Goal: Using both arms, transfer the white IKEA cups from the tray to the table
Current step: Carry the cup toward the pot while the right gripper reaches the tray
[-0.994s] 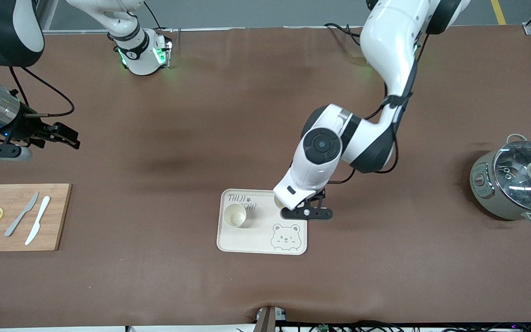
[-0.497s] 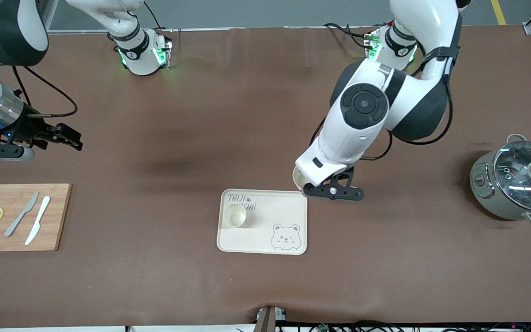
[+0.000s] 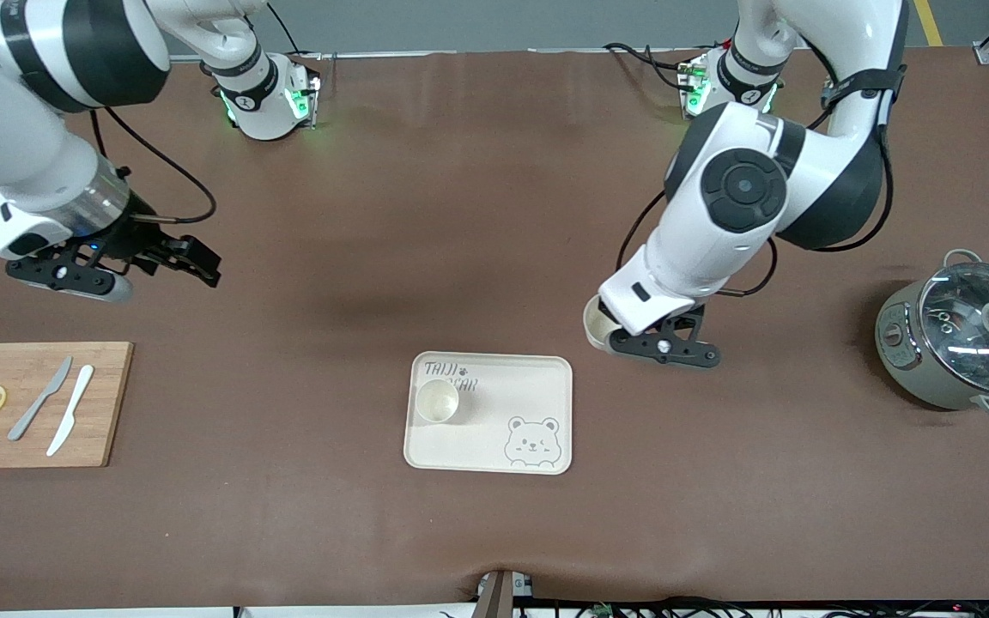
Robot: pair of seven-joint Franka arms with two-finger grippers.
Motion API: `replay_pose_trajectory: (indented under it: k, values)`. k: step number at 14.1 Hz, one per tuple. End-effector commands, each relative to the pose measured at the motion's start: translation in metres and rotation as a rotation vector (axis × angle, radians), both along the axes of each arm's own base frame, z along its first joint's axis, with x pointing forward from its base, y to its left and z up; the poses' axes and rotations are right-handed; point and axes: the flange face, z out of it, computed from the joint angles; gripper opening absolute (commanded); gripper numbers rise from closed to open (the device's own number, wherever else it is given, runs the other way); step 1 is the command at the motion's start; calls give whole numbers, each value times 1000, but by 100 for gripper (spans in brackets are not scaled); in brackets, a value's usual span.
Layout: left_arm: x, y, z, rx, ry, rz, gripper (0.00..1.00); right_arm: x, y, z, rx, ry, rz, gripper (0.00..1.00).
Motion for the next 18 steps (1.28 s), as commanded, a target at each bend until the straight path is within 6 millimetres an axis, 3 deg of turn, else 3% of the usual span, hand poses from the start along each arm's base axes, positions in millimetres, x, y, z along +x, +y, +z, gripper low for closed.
replay_pose_trajectory:
  k: [1, 4, 9, 11, 16, 18]
  values:
    - [-30, 36, -14, -26, -21, -43, 0, 21, 36, -5, 26, -11, -108, 100]
    - [-42, 66, -27, -33, -47, -69, 0, 36, 67, -30, 60, -51, -203, 100]
    - [-57, 123, -55, -43, -81, -111, 0, 61, 145, -81, 33, -87, -323, 100]
    - [-62, 147, -67, -37, -89, -135, 0, 60, 180, -113, -9, -81, -355, 100]
    - [-85, 182, -97, -32, -95, -159, 0, 71, 212, -165, -39, -63, -486, 100]
    - [-93, 197, -105, -41, -96, -172, 0, 75, 221, -175, -36, -62, -522, 100]
